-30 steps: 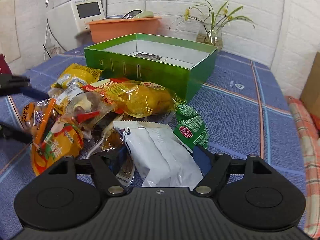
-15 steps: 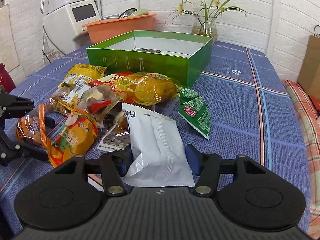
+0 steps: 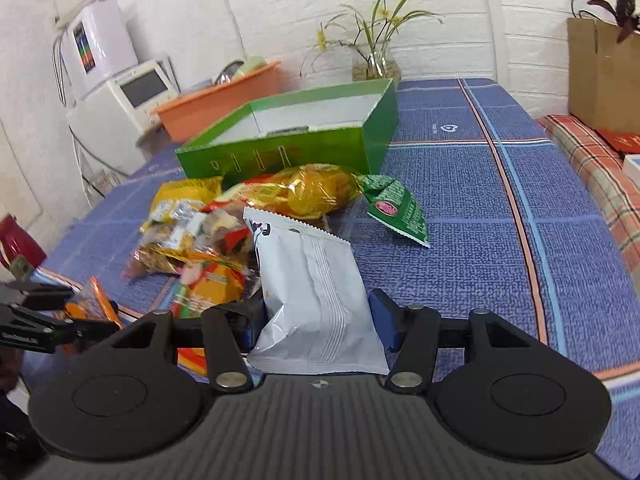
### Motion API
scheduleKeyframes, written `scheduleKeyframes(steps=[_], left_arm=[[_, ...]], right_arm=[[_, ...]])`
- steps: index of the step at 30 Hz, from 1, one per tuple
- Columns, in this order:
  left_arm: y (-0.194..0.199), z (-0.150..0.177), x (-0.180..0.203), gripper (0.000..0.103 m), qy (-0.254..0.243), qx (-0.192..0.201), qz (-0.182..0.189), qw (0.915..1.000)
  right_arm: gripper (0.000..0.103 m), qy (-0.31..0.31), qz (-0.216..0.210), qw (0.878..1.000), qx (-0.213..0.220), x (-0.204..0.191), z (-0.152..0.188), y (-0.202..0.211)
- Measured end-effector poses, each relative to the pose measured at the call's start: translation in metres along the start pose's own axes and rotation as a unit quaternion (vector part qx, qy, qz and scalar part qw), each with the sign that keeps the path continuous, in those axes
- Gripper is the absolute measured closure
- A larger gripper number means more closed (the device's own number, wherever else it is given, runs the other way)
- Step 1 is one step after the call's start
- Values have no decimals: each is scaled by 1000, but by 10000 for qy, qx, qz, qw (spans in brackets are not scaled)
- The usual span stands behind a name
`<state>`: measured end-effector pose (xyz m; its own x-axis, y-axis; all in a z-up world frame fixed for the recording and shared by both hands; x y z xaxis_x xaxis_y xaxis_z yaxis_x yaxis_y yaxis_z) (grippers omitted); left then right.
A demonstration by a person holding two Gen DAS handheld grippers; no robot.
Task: Organize snacks
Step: 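Carry both snacks over the green box and release them inside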
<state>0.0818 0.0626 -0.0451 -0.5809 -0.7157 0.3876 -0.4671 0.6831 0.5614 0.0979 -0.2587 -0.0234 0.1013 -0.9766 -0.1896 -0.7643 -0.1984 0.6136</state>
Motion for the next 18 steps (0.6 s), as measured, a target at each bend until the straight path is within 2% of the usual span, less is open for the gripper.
scheduleKeyframes(steps=[5, 10, 14, 18], left_arm=[[18, -11, -7, 63, 191, 477, -235, 9984], [25, -38, -9, 63, 254, 1030, -549, 9928], [27, -64, -2, 63, 41, 1441, -891, 9855], [27, -103, 4, 62, -346, 1809, -1075, 9770]], right_arm=[[12, -247, -486, 9985, 70, -19, -4, 5], [12, -439, -858, 9946, 377, -43, -19, 0], [13, -536, -1139, 9893, 739, -61, -37, -1], [13, -301, -1049, 9850, 1334, -70, -72, 3]])
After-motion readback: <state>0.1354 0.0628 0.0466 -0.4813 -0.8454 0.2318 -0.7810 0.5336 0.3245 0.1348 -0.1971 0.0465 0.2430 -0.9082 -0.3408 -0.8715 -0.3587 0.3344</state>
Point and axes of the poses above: each gripper's, at about its wrist camera, not at the fingertips, and y roughly against the way its jaws point, x to its right, z to its underside, the point moved 5 cm from there along -y, roughly the way its jaws point, and after that the axes turned 11 degrees about z, right-handed, at the moved point
